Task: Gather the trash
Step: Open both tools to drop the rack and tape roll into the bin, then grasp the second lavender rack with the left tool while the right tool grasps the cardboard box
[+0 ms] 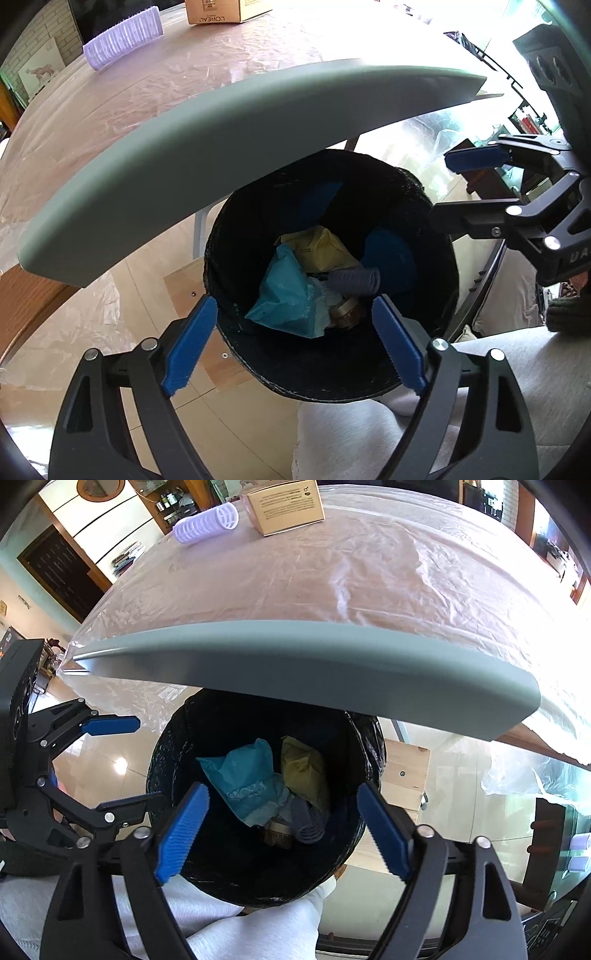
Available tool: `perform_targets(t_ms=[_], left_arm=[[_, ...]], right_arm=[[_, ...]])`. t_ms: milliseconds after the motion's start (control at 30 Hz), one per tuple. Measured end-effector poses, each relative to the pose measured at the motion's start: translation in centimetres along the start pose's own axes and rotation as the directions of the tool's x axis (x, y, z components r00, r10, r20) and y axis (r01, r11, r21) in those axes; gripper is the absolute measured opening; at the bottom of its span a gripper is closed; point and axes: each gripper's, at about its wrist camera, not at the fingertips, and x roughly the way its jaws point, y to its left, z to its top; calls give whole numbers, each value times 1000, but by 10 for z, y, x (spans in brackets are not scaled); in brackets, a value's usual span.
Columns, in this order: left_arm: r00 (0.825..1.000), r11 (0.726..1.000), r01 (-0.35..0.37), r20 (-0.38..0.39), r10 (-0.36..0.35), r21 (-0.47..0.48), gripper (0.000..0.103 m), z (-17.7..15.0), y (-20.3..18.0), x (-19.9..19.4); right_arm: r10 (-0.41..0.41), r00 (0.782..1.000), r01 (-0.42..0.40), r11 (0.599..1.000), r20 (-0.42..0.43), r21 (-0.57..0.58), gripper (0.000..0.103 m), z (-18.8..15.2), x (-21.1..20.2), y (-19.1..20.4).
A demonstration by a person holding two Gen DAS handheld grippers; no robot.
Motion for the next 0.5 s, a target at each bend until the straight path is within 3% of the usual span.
perform_targets(t_ms=[267, 500], left_arm=[[1000, 1000, -19, 3, 19, -11, 88, 1, 0, -4], [998, 1000, -6, 69, 7, -17, 88, 2, -1, -45]], right_arm=[[6, 1000, -6, 1000, 11, -19, 92, 3, -6, 2], [4, 995, 6, 995, 98, -101, 99, 3, -52, 13]])
